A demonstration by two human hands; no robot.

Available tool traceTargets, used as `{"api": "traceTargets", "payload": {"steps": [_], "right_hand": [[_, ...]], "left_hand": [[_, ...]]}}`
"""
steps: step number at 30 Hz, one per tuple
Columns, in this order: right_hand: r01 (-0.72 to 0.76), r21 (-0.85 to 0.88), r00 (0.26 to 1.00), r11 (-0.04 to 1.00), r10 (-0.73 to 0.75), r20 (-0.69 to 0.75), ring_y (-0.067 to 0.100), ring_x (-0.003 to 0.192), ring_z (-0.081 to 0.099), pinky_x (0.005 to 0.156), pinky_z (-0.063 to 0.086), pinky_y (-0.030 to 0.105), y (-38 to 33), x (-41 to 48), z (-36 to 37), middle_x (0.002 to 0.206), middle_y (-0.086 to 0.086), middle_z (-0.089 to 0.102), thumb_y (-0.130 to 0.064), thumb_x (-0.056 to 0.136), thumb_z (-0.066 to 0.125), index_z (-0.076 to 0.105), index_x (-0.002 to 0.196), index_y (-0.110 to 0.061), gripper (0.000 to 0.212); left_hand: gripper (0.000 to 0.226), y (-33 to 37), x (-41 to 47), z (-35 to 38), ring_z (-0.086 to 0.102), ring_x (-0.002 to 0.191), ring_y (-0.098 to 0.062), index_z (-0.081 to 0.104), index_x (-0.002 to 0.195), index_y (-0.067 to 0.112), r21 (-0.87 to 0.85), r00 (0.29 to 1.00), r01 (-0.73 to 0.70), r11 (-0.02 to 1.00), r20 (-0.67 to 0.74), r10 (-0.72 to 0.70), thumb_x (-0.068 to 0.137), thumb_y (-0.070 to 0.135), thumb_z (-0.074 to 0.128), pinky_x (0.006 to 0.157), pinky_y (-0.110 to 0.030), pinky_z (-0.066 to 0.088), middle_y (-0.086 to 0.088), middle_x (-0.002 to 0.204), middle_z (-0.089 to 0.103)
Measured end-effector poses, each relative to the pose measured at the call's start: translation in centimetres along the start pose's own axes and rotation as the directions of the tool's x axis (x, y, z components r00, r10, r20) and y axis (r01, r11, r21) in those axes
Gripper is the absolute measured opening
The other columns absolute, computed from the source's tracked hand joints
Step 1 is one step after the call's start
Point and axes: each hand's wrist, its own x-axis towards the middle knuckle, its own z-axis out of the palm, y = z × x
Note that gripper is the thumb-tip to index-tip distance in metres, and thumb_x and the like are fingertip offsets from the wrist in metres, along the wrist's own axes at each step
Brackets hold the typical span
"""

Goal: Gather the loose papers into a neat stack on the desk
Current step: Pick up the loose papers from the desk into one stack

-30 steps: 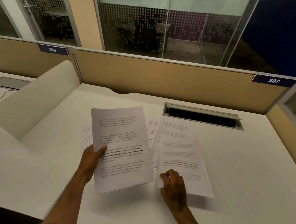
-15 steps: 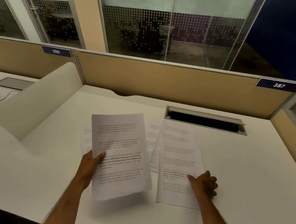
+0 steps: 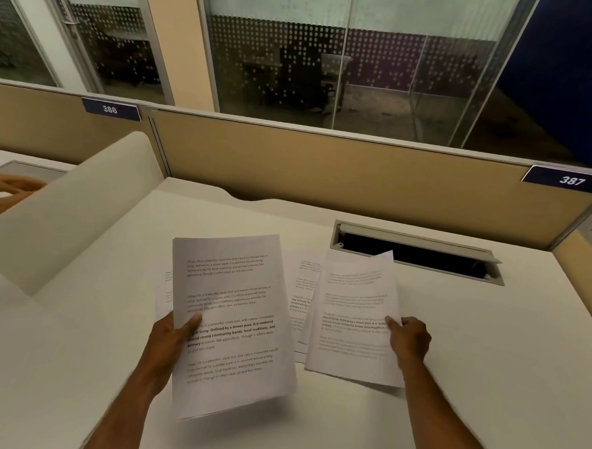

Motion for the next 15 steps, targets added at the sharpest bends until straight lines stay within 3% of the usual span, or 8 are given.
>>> {"api": "traceTargets", "payload": {"steps": [2, 7, 11, 13, 15], "right_hand": [[0.011, -0.098, 1.0, 0.995, -0.012, -0.008, 0.042, 0.1, 0.066, 0.083, 0.054, 0.039, -0.7, 0.8, 0.9, 0.114, 0.027, 0.068, -0.023, 0.089, 0.069, 0.066, 0.112, 0.007, 0.038], [-0.081, -0.323, 0.996, 0.943, 0.084, -0.004, 0.045, 0.119, 0.05, 0.092, 0.05, 0.054, -2.1, 0.6, 3.4, 0.131, 0.027, 0.048, -0.026, 0.082, 0.077, 0.05, 0.126, 0.003, 0.059], [-0.189, -0.235, 0.98, 0.954, 0.2, 0.024, 0.044, 0.106, 0.061, 0.088, 0.055, 0.053, -1.4, 2.4, 5.0, 0.122, 0.023, 0.057, -0.02, 0.067, 0.083, 0.052, 0.12, -0.002, 0.064], [-0.223, -0.203, 0.969, 0.953, 0.24, 0.063, 0.042, 0.092, 0.067, 0.085, 0.058, 0.053, -0.6, 3.5, 5.1, 0.106, 0.021, 0.069, -0.023, 0.059, 0.079, 0.063, 0.108, -0.003, 0.055], [-0.188, -0.156, 0.976, 0.97, 0.203, 0.085, 0.041, 0.089, 0.068, 0.083, 0.059, 0.048, -1.0, 3.1, 4.2, 0.1, 0.022, 0.072, -0.018, 0.067, 0.077, 0.069, 0.102, 0.0, 0.041]], "left_hand": [[0.026, 0.1, 0.7, 0.1, 0.077, 0.087, -0.038, 0.064, 0.121, 0.016, 0.004, 1.0, 0.0, 1.0, -0.001, 0.0, 0.096, 0.021, 0.061, 0.078, -0.06, 0.06, -0.014, 0.103, 0.079], [0.031, 0.1, 1.8, 0.3, 0.077, 0.091, -0.038, 0.063, 0.125, 0.015, -0.01, 1.0, 0.012, 1.0, -0.005, -0.012, 0.095, 0.022, 0.062, 0.083, -0.061, 0.059, -0.014, 0.107, 0.078], [0.031, -0.1, 2.3, 0.4, 0.076, 0.093, -0.037, 0.063, 0.126, 0.015, -0.02, 1.0, 0.019, 1.0, 0.0, -0.019, 0.095, 0.022, 0.063, 0.084, -0.06, 0.058, -0.013, 0.107, 0.079], [0.032, -0.2, 2.4, 0.5, 0.076, 0.093, -0.038, 0.063, 0.126, 0.015, -0.023, 1.0, 0.02, 1.0, 0.003, -0.02, 0.095, 0.022, 0.063, 0.084, -0.061, 0.058, -0.013, 0.107, 0.078], [0.032, -0.1, 2.5, 0.5, 0.076, 0.093, -0.037, 0.063, 0.125, 0.014, -0.021, 1.0, 0.019, 1.0, 0.007, -0.019, 0.094, 0.023, 0.063, 0.085, -0.06, 0.058, -0.013, 0.107, 0.078]]}}
